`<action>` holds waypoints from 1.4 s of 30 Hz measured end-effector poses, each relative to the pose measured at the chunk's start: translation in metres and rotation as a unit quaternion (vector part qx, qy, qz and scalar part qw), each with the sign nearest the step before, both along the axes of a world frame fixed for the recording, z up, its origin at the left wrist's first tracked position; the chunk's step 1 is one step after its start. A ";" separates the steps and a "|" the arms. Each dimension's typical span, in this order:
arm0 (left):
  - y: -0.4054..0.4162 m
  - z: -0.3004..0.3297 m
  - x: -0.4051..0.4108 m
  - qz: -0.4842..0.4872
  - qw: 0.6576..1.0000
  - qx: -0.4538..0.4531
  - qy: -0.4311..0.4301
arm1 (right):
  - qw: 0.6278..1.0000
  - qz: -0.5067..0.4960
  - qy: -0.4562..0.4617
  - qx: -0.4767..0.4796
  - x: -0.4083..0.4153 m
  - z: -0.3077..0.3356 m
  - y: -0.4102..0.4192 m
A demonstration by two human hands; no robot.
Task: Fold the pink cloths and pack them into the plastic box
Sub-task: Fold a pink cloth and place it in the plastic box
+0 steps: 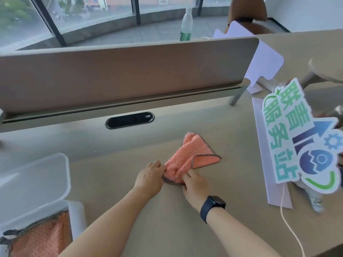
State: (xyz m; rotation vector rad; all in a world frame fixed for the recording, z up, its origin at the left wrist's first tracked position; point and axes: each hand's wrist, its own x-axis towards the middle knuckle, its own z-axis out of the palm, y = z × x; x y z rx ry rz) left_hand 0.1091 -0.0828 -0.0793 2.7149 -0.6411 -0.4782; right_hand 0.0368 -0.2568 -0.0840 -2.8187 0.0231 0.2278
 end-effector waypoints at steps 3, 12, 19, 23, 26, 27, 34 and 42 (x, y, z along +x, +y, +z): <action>-0.004 -0.003 0.002 0.008 1.000 -0.004 -0.014 | 0.999 0.033 -0.013 -0.024 0.004 0.003 -0.001; -0.002 0.016 0.000 0.118 0.985 -0.122 -0.019 | 0.969 -0.168 -0.074 0.168 0.012 0.027 0.001; 0.022 0.054 0.001 0.262 0.930 -0.255 0.027 | 0.935 -0.119 -0.218 0.253 0.040 0.097 0.014; 0.042 0.082 0.000 0.315 0.885 -0.343 0.011 | 0.928 -0.080 -0.269 0.246 0.055 0.129 0.029; 0.058 0.096 -0.007 0.293 0.880 -0.372 0.038 | 0.920 -0.074 -0.287 0.257 0.061 0.148 0.046; 0.062 0.099 -0.010 0.272 0.888 -0.366 0.051 | 0.917 -0.068 -0.293 0.261 0.062 0.154 0.052; 0.076 0.088 -0.027 0.236 0.953 -0.175 -0.069 | 0.903 -0.030 -0.321 0.285 0.057 0.185 0.089; 0.133 0.115 -0.026 0.402 0.861 -0.309 -0.031 | 0.913 -0.050 -0.304 0.269 0.067 0.190 0.070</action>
